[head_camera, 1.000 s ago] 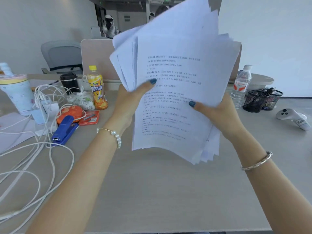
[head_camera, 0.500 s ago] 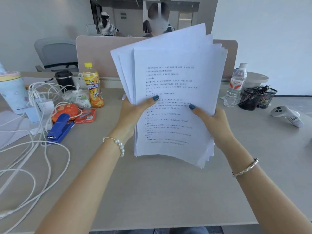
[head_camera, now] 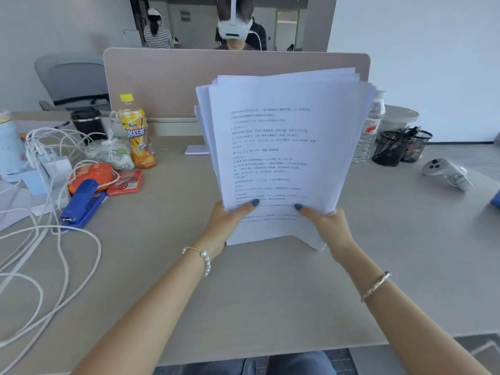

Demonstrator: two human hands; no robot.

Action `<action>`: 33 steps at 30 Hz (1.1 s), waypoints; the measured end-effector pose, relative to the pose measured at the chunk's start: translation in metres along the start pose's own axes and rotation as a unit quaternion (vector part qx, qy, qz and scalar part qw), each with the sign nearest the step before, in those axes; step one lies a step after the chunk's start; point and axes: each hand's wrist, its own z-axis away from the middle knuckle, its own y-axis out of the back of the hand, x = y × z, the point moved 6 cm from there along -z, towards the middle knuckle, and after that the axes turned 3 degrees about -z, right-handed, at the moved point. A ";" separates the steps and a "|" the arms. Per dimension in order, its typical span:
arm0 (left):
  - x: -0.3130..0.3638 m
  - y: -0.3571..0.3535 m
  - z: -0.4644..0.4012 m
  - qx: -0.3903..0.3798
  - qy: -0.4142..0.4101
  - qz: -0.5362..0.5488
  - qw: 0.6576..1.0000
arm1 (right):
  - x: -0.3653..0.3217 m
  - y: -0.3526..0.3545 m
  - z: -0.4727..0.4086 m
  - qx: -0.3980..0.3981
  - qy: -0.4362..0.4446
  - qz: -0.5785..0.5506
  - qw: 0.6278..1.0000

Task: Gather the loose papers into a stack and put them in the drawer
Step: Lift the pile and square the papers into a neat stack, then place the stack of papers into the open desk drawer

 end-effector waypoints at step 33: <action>0.025 -0.336 0.105 -0.397 -0.001 0.059 0.916 | -0.022 0.333 0.159 0.349 0.044 0.121 0.928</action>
